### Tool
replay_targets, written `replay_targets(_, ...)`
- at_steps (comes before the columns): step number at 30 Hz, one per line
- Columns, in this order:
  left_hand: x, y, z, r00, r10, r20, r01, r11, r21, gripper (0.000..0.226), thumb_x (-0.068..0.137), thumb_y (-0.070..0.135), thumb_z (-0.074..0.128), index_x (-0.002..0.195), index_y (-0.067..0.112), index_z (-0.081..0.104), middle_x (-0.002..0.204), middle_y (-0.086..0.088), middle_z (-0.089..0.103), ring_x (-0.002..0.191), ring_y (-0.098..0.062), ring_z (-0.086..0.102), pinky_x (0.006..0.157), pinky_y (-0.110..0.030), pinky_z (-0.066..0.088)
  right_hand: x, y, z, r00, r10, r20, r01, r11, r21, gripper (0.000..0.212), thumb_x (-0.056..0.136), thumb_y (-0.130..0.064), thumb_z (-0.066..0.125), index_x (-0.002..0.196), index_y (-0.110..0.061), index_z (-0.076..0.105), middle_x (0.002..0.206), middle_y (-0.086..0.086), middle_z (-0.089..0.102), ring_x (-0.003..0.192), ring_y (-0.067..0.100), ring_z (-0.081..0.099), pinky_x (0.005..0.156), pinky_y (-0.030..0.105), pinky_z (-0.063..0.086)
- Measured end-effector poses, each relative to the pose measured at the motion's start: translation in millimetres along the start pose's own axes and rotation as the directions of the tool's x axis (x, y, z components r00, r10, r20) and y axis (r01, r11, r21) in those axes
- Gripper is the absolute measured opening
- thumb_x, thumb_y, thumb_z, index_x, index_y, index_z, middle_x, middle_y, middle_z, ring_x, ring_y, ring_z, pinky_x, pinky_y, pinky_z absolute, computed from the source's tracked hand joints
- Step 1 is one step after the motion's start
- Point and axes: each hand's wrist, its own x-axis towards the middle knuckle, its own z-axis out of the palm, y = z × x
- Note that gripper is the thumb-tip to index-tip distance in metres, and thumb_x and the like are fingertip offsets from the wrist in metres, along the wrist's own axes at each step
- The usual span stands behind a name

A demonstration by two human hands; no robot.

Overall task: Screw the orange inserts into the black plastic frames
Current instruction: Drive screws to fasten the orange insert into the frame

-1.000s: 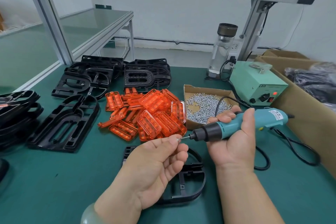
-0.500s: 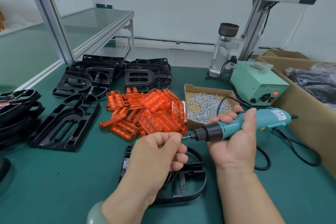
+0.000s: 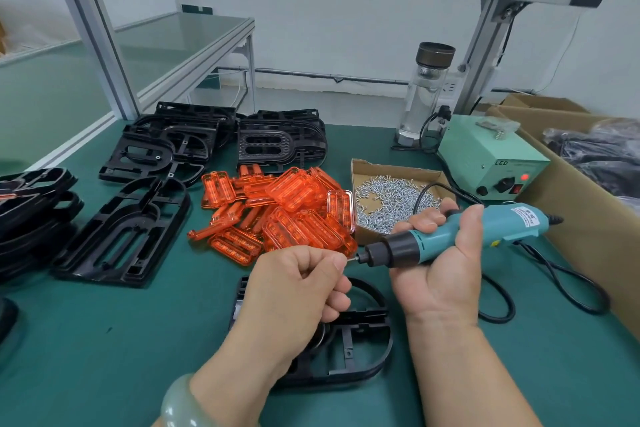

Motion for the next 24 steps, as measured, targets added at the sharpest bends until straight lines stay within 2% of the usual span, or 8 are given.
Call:
replay_targets(7, 2, 0, -3, 1.0, 0.006, 0.028, -0.007, 1.0, 0.017, 0.017, 0.087, 0.018, 0.065, 0.072, 0.015, 0.072, 0.06, -0.002, 0.069, 0.048, -0.005, 0.059, 0.046, -0.014, 0.044, 1, -1, -2, 1.0, -0.001, -0.01, 0.001, 1.0, 0.006, 0.022, 0.088, -0.046, 0.054, 0.088, -0.025, 0.05, 0.067, -0.012, 0.044, 0.051, 0.002, 0.045, 0.061, 0.02, 0.043)
replay_targets(13, 1, 2, -9, 0.999, 0.02, 0.04, -0.021, 0.999, 0.026, 0.006, 0.083, 0.02, 0.069, 0.087, 0.022, 0.072, 0.073, 0.0, 0.073, 0.056, -0.006, 0.064, 0.051, -0.015, 0.049, 3, -3, -2, 1.0, -0.015, -0.011, 0.015, 1.0, -0.006, 0.024, 0.078, -0.046, 0.058, 0.085, -0.024, 0.05, 0.067, -0.012, 0.043, 0.051, 0.003, 0.045, 0.059, 0.019, 0.043)
replay_targets(16, 1, 1, -26, 0.993, 0.115, -0.036, -0.106, 0.976, 0.191, 0.009, 0.082, 0.022, 0.069, 0.087, 0.028, 0.072, 0.067, 0.007, 0.071, 0.056, 0.0, 0.064, 0.05, -0.01, 0.047, 4, -4, -2, 1.0, -0.022, -0.021, 0.022, 1.0, -0.006, 0.024, 0.078, -0.045, 0.059, 0.085, -0.024, 0.05, 0.065, -0.012, 0.044, 0.05, 0.003, 0.045, 0.058, 0.019, 0.042)
replay_targets(19, 4, 0, -51, 0.975, 0.223, -0.022, -0.185, 0.857, 0.482, 0.014, 0.08, 0.025, 0.069, 0.077, 0.038, 0.07, 0.068, 0.027, 0.066, 0.066, 0.01, 0.061, 0.056, -0.003, 0.041, 3, -4, -3, 0.999, -0.025, -0.022, 0.025, 1.0, -0.018, 0.023, 0.081, -0.046, 0.057, 0.084, -0.025, 0.049, 0.064, -0.012, 0.045, 0.05, 0.003, 0.046, 0.06, 0.019, 0.042)
replay_targets(21, 4, -2, -67, 0.975, 0.221, 0.015, -0.184, 0.771, 0.609, 0.018, 0.079, 0.027, 0.071, 0.073, 0.044, 0.067, 0.072, 0.034, 0.064, 0.075, 0.016, 0.057, 0.061, -0.003, 0.039, 3, -4, -3, 1.0, -0.022, -0.018, 0.022, 1.0, -0.021, 0.022, 0.083, -0.045, 0.057, 0.084, -0.025, 0.049, 0.064, -0.013, 0.045, 0.051, 0.002, 0.046, 0.059, 0.019, 0.043)
replay_targets(24, 4, -9, -88, 0.986, 0.146, 0.076, -0.157, 0.688, 0.708, 0.018, 0.073, 0.032, 0.076, 0.076, 0.045, 0.065, 0.074, 0.028, 0.063, 0.074, 0.013, 0.056, 0.06, -0.007, 0.039, 4, -5, -4, 0.999, -0.022, -0.03, 0.022, 1.0, -0.017, 0.021, 0.087, -0.044, 0.055, 0.084, -0.024, 0.05, 0.065, -0.012, 0.045, 0.051, 0.003, 0.046, 0.058, 0.018, 0.043)
